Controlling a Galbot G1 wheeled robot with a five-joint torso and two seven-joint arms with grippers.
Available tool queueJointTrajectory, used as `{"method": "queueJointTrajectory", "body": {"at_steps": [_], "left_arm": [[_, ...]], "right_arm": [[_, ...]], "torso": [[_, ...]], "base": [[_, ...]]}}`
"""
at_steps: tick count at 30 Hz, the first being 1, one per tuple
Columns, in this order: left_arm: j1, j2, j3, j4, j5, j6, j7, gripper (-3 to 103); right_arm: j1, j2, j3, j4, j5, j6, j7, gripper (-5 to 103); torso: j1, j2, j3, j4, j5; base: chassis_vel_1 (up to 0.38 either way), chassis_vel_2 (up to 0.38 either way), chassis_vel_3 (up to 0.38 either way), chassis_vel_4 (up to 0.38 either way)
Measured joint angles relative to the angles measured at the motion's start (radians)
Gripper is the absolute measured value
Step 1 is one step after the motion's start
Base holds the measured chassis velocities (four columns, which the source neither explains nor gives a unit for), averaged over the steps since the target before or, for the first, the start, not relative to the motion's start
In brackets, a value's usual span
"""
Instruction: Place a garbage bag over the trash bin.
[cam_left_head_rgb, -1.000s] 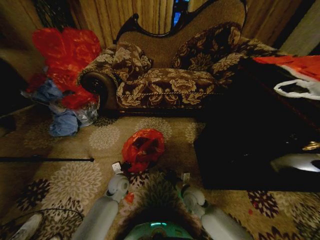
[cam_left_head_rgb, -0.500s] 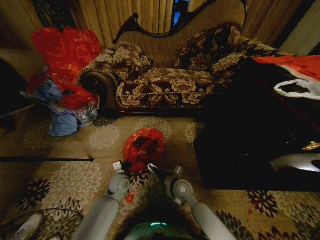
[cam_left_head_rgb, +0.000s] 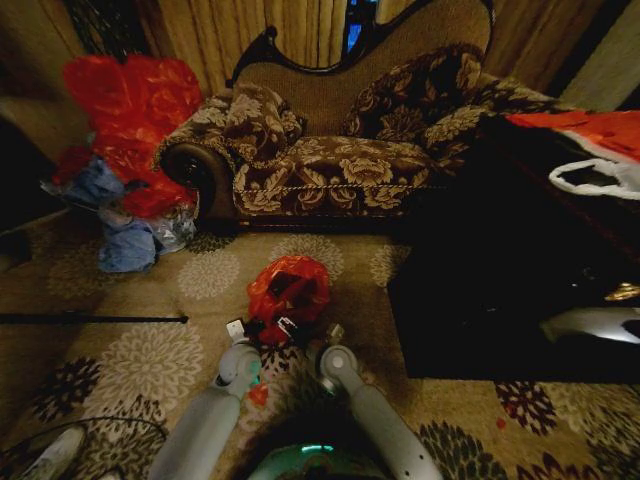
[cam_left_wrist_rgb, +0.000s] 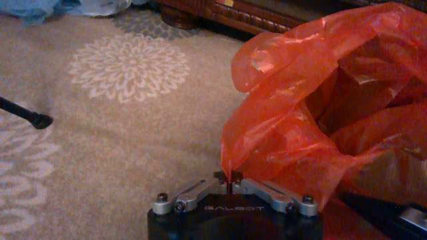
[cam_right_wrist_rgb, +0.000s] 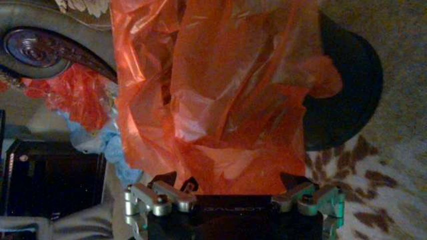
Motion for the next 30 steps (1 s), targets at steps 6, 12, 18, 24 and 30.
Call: {"method": "queueJointTrajectory", "body": {"at_steps": [6, 12, 18, 24, 30], "left_arm": [[-0.005, 0.0, 0.0, -0.005, -0.004, 0.0, -0.004, 0], [-0.007, -0.002, 0.001, -0.018, -0.011, 0.0, -0.01, 0], [-0.009, -0.004, 0.002, -0.024, -0.016, -0.003, -0.018, 0], [-0.004, -0.005, 0.003, -0.028, -0.015, -0.009, -0.019, 0], [0.007, -0.005, 0.004, -0.042, -0.01, -0.017, -0.018, 11]], "right_arm": [[0.015, 0.031, 0.003, -0.075, -0.051, 0.001, -0.039, 95], [0.015, 0.04, 0.007, -0.115, -0.079, 0.005, -0.058, 71], [0.012, 0.04, 0.004, -0.126, -0.107, 0.013, -0.063, 54], [-0.007, 0.022, -0.009, -0.11, -0.136, 0.021, -0.057, 27], [-0.019, 0.003, -0.018, -0.095, -0.17, 0.031, -0.037, 6]], "torso": [[0.0, 0.0, 0.0, 0.0, 0.0001], [0.0, 0.0, 0.0, 0.0, 0.0002], [0.0, 0.0, 0.0, 0.0, 0.0002], [0.0, 0.0, 0.0, 0.0, 0.0002], [0.0, 0.0, 0.0, 0.0, 0.0002]], "base": [[0.0, 0.0, 0.0, 0.0], [0.0, 0.0, 0.0, 0.0], [0.0, 0.0, 0.0, 0.0], [0.0, 0.0, 0.0, 0.0], [0.0, 0.0, 0.0, 0.0]]}}
